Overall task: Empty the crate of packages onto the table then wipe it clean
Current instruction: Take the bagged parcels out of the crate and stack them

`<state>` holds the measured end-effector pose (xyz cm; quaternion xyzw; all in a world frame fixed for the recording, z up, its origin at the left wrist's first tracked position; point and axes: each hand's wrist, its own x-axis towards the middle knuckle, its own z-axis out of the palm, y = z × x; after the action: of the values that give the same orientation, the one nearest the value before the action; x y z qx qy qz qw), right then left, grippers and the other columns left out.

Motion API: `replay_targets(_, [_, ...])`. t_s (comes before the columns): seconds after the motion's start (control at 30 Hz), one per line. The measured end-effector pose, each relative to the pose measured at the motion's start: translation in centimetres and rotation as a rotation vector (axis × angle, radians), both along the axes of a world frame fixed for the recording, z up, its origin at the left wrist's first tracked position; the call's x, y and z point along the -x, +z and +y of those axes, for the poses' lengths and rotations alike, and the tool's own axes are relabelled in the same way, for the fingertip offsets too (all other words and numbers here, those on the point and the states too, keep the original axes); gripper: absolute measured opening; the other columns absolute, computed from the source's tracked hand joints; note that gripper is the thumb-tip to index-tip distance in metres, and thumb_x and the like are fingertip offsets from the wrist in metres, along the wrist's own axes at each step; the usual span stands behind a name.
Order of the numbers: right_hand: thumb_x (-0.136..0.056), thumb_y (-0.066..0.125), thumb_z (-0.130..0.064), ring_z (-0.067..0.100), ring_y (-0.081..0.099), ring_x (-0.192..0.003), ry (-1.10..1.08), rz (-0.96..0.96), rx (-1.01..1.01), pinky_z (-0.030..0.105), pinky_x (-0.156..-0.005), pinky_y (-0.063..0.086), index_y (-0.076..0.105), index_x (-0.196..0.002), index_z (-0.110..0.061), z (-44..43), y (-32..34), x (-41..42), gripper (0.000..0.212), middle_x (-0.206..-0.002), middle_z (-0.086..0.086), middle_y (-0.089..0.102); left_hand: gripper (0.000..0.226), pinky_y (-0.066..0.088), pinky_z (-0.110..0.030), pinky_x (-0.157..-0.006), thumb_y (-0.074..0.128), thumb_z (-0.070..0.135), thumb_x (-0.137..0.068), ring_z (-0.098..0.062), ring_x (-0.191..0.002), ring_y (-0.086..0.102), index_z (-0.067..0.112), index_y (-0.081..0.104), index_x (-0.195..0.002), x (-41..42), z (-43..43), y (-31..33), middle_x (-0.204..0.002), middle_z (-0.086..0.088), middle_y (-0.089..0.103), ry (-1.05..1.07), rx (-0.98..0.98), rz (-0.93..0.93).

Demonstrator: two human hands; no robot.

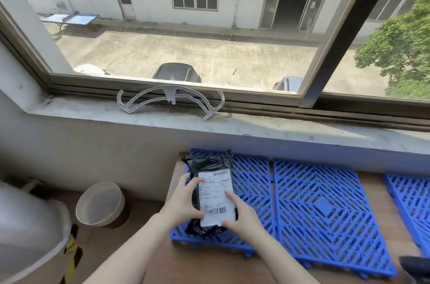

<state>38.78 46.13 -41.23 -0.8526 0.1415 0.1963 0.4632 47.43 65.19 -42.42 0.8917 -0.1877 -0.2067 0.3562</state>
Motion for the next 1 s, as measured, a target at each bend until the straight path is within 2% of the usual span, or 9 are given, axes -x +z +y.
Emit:
replay_targets(0.1, [-0.08, 0.07, -0.015, 0.003, 0.051, -0.106, -0.014, 0.006, 0.037, 0.014, -0.08, 0.043, 0.027, -0.15, -0.03, 0.6, -1.2, -1.5, 0.083, -0.135, -0.01, 0.047, 0.087, 0.03, -0.015, -0.102, 0.08, 0.021, -0.059, -0.003, -0.129, 0.026, 0.033, 0.04, -0.135, -1.7, 0.5, -0.8, -0.144, 0.008, 0.016, -0.028, 0.001, -0.008])
replay_targets(0.2, [-0.08, 0.071, -0.022, 0.009, 0.048, -0.119, -0.01, 0.008, 0.062, 0.026, -0.098, 0.044, 0.025, -0.15, -0.03, 1.3, -1.8, -2.9, 0.084, -0.143, -0.008, 0.043, 0.085, 0.028, -0.021, -0.109, 0.08, 0.021, -0.068, -0.012, -0.143, 0.021, 0.032, 0.038, -0.141, -3.0, 1.3, -1.8, -0.156, 0.006, 0.008, -0.034, -0.014, -0.039])
replay_targets(0.27, [-0.082, 0.071, -0.033, 0.012, 0.037, -0.134, 0.01, -0.015, 0.118, 0.032, -0.109, 0.036, 0.023, -0.15, -0.032, 1.7, -2.0, -3.3, 0.083, -0.152, -0.008, 0.03, 0.08, 0.028, -0.023, -0.11, 0.079, 0.022, -0.076, -0.014, -0.147, 0.016, 0.03, 0.037, -0.144, -3.3, 1.9, -2.2, -0.161, 0.003, 0.004, -0.019, -0.071, -0.118])
replay_targets(0.37, [-0.085, 0.064, -0.049, 0.014, 0.015, -0.145, 0.023, -0.116, 0.259, 0.038, -0.115, 0.027, 0.022, -0.149, -0.038, 2.2, -1.8, -3.0, 0.078, -0.159, -0.01, 0.004, 0.069, 0.044, -0.036, -0.102, 0.082, 0.021, -0.072, -0.025, -0.14, 0.032, 0.022, 0.052, -0.134, -2.8, 2.9, -2.2, -0.157, -0.009, 0.028, -0.06, -0.174, -0.381])
replay_targets(0.47, [-0.09, 0.054, -0.053, 0.012, 0.012, -0.145, 0.11, -0.202, 0.401, 0.035, -0.118, 0.021, 0.024, -0.149, -0.035, 2.5, -1.6, -2.4, 0.069, -0.16, -0.012, 0.004, 0.057, 0.057, -0.037, -0.077, 0.086, 0.023, -0.062, -0.024, -0.119, 0.045, 0.017, 0.064, -0.115, -2.3, 4.0, -2.5, -0.131, -0.011, 0.056, -0.192, -0.216, -0.534])
replay_targets(0.53, [-0.091, 0.049, -0.056, 0.013, 0.011, -0.146, 0.192, -0.197, 0.445, 0.033, -0.119, 0.014, 0.022, -0.151, -0.033, 2.7, -1.7, -2.3, 0.069, -0.16, -0.011, 0.004, 0.048, 0.058, -0.036, -0.077, 0.073, 0.035, -0.072, -0.023, -0.119, 0.046, 0.019, 0.065, -0.117, -2.1, 4.5, -3.1, -0.127, -0.009, 0.06, -0.269, -0.252, -0.533])
replay_targets(0.67, [-0.092, 0.042, -0.06, 0.013, -0.004, -0.148, 0.356, -0.096, 0.553, 0.036, -0.12, 0.0, 0.007, -0.154, -0.03, 3.0, -2.3, -3.0, 0.077, -0.161, -0.007, -0.01, 0.056, 0.058, -0.041, -0.082, 0.047, 0.054, -0.079, -0.028, -0.124, 0.055, 0.027, 0.059, -0.127, -2.3, 5.2, -3.9, -0.135, -0.007, 0.058, -0.271, -0.372, -0.425])
replay_targets(0.87, [-0.094, 0.041, -0.058, 0.016, -0.006, -0.148, 0.381, -0.026, 0.583, 0.043, -0.12, 0.001, 0.004, -0.154, -0.029, 3.2, -2.8, -4.9, 0.076, -0.161, -0.006, -0.012, 0.074, 0.039, -0.048, -0.109, 0.024, 0.061, -0.079, -0.027, -0.144, 0.03, 0.03, 0.045, -0.143, -3.6, 4.7, -3.2, -0.156, -0.003, 0.034, -0.238, -0.439, -0.324])
replay_targets(1.0, [-0.092, 0.044, -0.06, 0.016, -0.002, -0.148, 0.374, -0.05, 0.566, 0.044, -0.12, 0.005, 0.008, -0.154, -0.029, 2.7, -2.0, -4.9, 0.078, -0.161, -0.007, -0.008, 0.078, 0.038, -0.044, -0.109, 0.02, 0.06, -0.076, -0.027, -0.144, 0.031, 0.026, 0.048, -0.141, -3.7, 4.0, -1.7, -0.153, -0.004, 0.039, -0.199, -0.436, -0.349])
